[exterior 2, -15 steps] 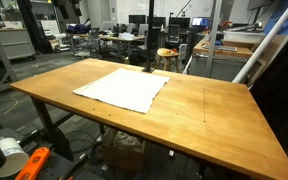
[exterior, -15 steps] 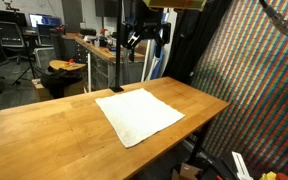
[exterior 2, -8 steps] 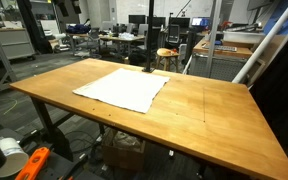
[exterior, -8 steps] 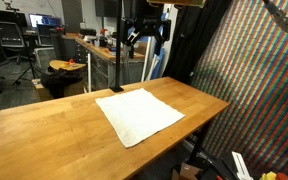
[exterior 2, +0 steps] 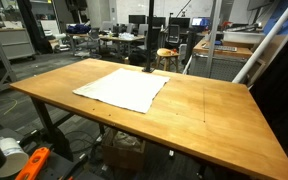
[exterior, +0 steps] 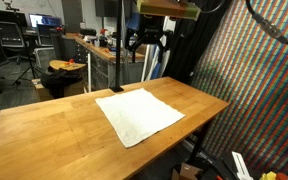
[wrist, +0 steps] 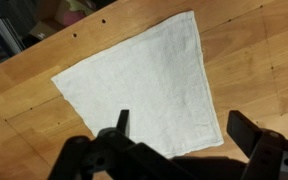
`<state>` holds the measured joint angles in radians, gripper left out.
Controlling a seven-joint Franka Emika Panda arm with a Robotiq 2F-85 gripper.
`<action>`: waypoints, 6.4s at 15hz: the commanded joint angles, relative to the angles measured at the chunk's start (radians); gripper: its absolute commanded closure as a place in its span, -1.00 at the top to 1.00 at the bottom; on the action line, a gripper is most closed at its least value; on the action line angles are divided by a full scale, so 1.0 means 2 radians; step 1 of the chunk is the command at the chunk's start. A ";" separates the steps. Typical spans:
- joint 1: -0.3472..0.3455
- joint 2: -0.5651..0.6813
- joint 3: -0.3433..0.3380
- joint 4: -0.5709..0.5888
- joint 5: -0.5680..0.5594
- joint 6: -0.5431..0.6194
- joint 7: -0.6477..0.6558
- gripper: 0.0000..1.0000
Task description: Fold the towel into a triangle twice
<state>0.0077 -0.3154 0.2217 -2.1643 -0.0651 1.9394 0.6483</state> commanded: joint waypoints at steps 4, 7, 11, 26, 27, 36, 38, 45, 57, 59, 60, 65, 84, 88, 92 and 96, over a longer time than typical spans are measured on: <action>-0.020 -0.001 -0.056 -0.053 0.019 0.092 0.018 1.00; -0.037 -0.002 -0.079 -0.081 0.016 0.123 0.014 1.00; -0.058 0.004 -0.097 -0.113 0.016 0.157 0.018 1.00; -0.102 0.116 -0.143 -0.154 -0.013 0.275 0.147 1.00; -0.103 0.119 -0.149 -0.156 -0.014 0.277 0.150 1.00; -0.098 0.163 -0.175 -0.178 0.035 0.320 0.119 1.00; -0.097 0.177 -0.177 -0.180 0.050 0.333 0.113 1.00; -0.097 0.231 -0.184 -0.162 0.112 0.367 0.070 1.00; -0.084 0.252 -0.201 -0.145 0.126 0.361 0.067 -0.81; -0.070 0.243 -0.215 -0.140 0.090 0.341 0.112 -1.00; -0.061 0.235 -0.223 -0.140 0.061 0.334 0.141 -1.00; -0.019 0.194 -0.244 -0.113 -0.125 0.219 0.318 -0.94; 0.023 0.287 -0.098 0.131 0.003 0.009 0.328 -0.94; 0.025 0.335 -0.096 0.197 0.056 0.025 0.301 -0.94; 0.023 0.371 -0.091 0.261 0.116 0.044 0.263 -0.94; 0.027 0.390 -0.089 0.298 0.143 0.051 0.228 -0.11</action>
<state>0.0546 0.4273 0.0409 -1.6459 0.1865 2.0370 1.1650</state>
